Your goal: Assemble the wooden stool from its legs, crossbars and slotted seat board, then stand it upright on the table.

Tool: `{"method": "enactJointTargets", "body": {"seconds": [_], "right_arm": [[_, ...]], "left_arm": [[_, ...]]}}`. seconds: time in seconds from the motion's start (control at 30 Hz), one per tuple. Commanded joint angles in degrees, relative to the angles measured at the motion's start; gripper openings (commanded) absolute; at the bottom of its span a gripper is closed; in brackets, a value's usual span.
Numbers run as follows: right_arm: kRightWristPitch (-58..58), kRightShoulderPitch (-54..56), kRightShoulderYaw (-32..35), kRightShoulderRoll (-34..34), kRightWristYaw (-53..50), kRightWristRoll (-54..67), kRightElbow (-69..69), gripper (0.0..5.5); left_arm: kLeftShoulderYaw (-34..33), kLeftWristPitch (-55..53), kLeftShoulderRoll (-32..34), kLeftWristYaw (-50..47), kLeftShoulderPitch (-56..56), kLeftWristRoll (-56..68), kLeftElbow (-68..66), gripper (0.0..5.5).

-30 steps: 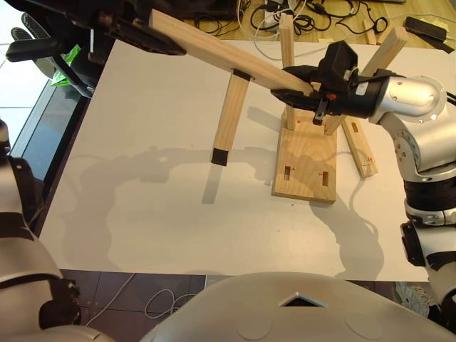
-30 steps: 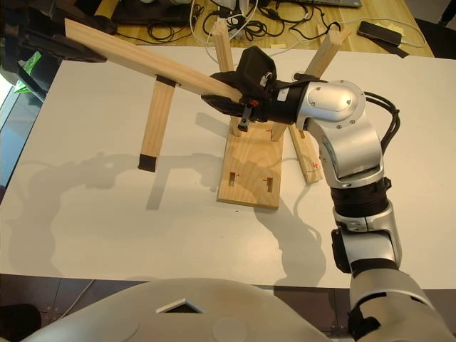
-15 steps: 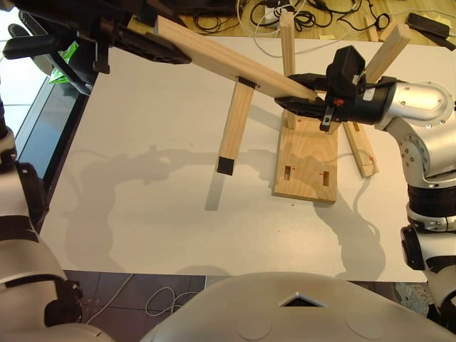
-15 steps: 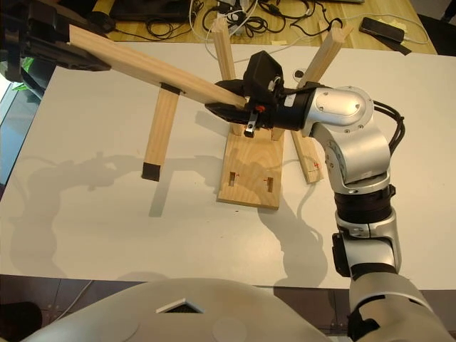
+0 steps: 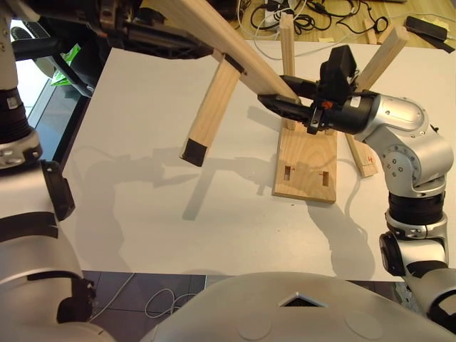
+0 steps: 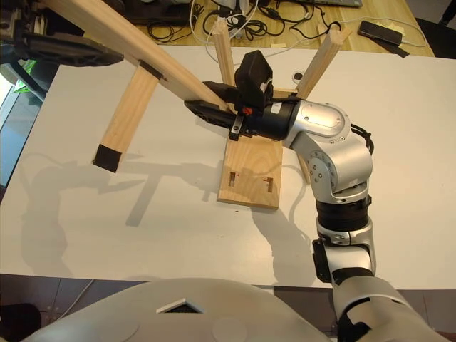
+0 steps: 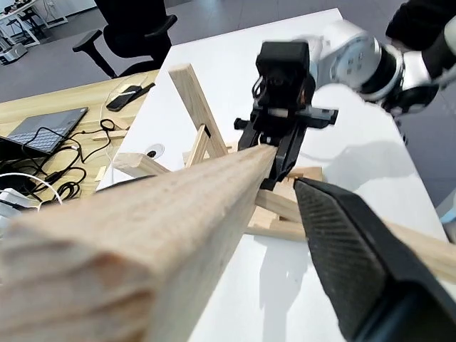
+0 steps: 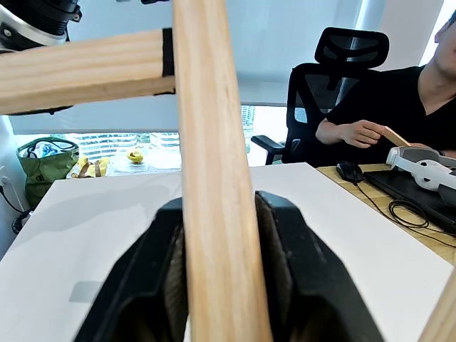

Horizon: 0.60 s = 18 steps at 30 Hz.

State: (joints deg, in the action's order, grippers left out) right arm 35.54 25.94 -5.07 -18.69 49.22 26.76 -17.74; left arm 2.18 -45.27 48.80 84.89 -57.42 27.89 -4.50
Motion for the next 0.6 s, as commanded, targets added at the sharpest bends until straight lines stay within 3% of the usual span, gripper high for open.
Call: {"method": "enactJointTargets", "body": {"seconds": [0.03, 0.3, 0.57, 0.6], "right_arm": [[1.3, 2.4, 3.6, 0.8, -3.0, 3.8, -0.8, 1.08], [4.8, 3.9, 7.9, 1.5, -5.5, 13.3, -1.0, 1.02], [10.0, 3.6, 9.8, 1.5, -6.3, 22.8, -1.4, 1.02], [10.4, 3.5, 10.1, 1.6, -6.5, 23.8, -1.1, 1.02]], "left_arm": [[-5.5, -7.1, -4.8, -8.0, 0.4, 4.9, -3.6, 4.15], [-22.0, -17.3, -18.2, -32.4, -0.2, 17.2, -5.3, 5.37], [-30.1, -22.9, -27.0, -47.2, 1.8, 29.9, -0.9, 5.40], [-30.8, -23.3, -27.9, -48.6, 1.9, 31.8, -0.3, 5.16]]}}
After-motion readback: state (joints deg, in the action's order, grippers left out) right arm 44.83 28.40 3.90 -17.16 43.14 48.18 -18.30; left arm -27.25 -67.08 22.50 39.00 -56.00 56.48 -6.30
